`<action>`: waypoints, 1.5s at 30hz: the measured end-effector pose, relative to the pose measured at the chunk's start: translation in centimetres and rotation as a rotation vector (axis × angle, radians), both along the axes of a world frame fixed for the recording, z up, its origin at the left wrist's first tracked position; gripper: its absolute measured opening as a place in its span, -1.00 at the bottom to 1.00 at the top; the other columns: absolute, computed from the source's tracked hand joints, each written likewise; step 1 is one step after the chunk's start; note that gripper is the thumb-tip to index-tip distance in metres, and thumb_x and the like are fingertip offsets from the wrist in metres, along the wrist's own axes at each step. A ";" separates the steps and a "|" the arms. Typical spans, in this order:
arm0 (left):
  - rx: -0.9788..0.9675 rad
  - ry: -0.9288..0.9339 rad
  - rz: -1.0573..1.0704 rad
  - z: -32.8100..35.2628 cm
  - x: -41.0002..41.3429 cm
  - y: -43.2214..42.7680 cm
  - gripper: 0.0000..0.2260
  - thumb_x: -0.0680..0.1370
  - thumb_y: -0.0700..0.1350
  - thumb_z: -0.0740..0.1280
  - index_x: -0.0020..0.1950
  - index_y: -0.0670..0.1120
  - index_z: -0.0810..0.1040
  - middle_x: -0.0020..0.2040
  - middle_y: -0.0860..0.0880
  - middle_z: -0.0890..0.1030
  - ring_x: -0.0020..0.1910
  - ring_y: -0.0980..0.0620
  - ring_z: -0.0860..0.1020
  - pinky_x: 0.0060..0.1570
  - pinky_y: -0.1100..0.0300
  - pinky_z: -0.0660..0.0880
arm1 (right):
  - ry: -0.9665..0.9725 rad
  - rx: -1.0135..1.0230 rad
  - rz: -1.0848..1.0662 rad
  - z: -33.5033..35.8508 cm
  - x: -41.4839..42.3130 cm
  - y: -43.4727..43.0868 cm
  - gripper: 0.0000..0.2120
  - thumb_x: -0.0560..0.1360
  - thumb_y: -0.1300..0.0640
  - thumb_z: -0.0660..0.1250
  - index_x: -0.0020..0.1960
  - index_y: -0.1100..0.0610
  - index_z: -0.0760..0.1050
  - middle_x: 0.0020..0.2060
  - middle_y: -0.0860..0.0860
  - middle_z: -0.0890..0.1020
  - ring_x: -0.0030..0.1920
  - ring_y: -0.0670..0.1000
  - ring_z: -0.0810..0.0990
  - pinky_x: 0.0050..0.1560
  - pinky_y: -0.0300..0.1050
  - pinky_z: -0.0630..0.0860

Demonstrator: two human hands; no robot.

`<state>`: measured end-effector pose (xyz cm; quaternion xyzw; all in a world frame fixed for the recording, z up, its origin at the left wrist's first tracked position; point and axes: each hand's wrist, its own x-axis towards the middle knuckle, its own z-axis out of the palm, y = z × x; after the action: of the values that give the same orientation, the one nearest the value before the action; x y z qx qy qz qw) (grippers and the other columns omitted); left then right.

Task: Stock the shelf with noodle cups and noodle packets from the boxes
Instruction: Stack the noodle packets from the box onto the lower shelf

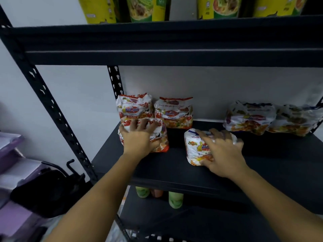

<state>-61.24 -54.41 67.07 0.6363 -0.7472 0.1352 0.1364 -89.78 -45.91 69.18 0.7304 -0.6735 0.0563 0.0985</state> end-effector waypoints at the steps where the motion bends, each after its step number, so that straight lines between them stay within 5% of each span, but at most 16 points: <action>1: 0.027 -0.002 0.012 0.1 0.9 -1.0 -0.38 0.50 0.45 0.23 0.52 0.35 0.20 0.59 0.06 0.25 0.59 -0.24 0.13 0.40 -0.53 0.02 | -0.002 0.000 -0.002 0.1 0.2 -0.3 0.06 0.35 -0.39 0.43 0.54 -0.40 -0.28 0.56 -0.01 0.13 0.51 0.18 0.11 0.30 0.35 0.28; 18: 0.008 -0.036 -0.006 0.4 5.2 -9.4 -0.34 0.47 0.47 0.25 0.51 0.32 0.19 0.58 0.00 0.29 0.58 -0.28 0.15 0.38 -0.56 0.04 | 0.008 -0.016 -0.002 -0.4 0.7 -2.0 0.04 0.38 -0.42 0.37 0.51 -0.39 -0.36 0.55 -0.04 0.10 0.51 0.15 0.08 0.33 0.35 0.27; 23: 0.026 -0.058 0.009 0.8 5.0 -8.9 -0.21 0.43 0.52 0.24 0.58 0.32 0.06 0.61 0.01 0.26 0.59 -0.26 0.16 0.35 -0.64 -0.08 | -0.001 -0.012 -0.001 -0.4 0.7 -1.9 0.05 0.38 -0.42 0.37 0.52 -0.40 -0.36 0.56 -0.04 0.09 0.53 0.15 0.07 0.34 0.37 0.26; 29: -0.019 -0.060 0.021 1.2 3.4 -6.3 -0.18 0.51 0.54 0.03 0.66 0.20 -0.09 0.69 -0.02 -0.02 0.66 -0.19 -0.20 0.39 -0.48 -0.39 | -0.024 -0.021 0.010 -0.5 0.5 -1.7 0.06 0.37 -0.40 0.39 0.51 -0.41 -0.36 0.57 -0.03 0.10 0.54 0.16 0.08 0.34 0.39 0.23; 31: -0.169 0.042 -0.113 0.5 2.1 -4.0 -0.28 0.58 0.42 0.13 0.65 0.10 0.14 0.67 -0.10 0.13 0.66 -0.17 -0.06 0.52 -0.39 -0.24 | -0.036 -0.024 0.016 -0.6 0.5 -1.7 0.07 0.37 -0.38 0.41 0.51 -0.41 -0.35 0.56 -0.03 0.12 0.54 0.17 0.08 0.34 0.40 0.22; 33: -0.245 0.152 -0.324 -1.0 0.2 -1.5 -0.39 0.60 0.27 0.28 0.58 0.00 0.34 0.58 -0.16 0.30 0.58 -0.21 0.17 0.55 -0.28 0.12 | -0.043 -0.021 0.020 -0.6 0.4 -1.7 0.07 0.36 -0.37 0.43 0.51 -0.42 -0.33 0.56 -0.03 0.12 0.54 0.17 0.09 0.34 0.41 0.22; 36: -0.056 0.317 -0.472 -3.2 -3.1 1.9 -0.45 0.63 0.20 0.29 0.53 -0.05 0.39 0.53 -0.09 0.34 0.47 -0.12 0.37 0.39 -0.06 0.44 | -0.065 -0.019 0.031 -0.6 0.1 -1.6 0.06 0.36 -0.37 0.44 0.52 -0.44 -0.30 0.57 -0.02 0.12 0.54 0.17 0.08 0.33 0.40 0.22; 40: 0.316 0.344 -0.470 -5.3 -6.8 3.6 -0.35 0.65 0.26 0.19 0.65 -0.04 0.20 0.65 0.00 0.18 0.61 0.00 0.18 0.56 0.07 0.21 | -0.077 -0.046 0.033 -0.8 -1.0 -0.4 0.03 0.36 -0.37 0.44 0.51 -0.43 -0.27 0.55 -0.04 0.13 0.53 0.15 0.07 0.34 0.32 0.23; 45: 0.398 0.165 -0.566 -5.6 -11.1 3.4 -0.28 0.66 0.34 0.07 0.68 -0.07 0.10 0.66 -0.06 0.16 0.65 -0.09 0.05 0.62 -0.05 -0.09 | -0.062 -0.086 -0.009 -1.4 -4.5 2.0 0.04 0.34 -0.37 0.47 0.52 -0.41 -0.21 0.54 -0.05 0.20 0.55 0.17 0.06 0.37 0.39 0.16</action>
<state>-72.39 -51.05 61.50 0.4270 -0.8920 -0.1081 0.1014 -94.26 -43.86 67.78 0.7204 -0.6764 0.1077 0.1092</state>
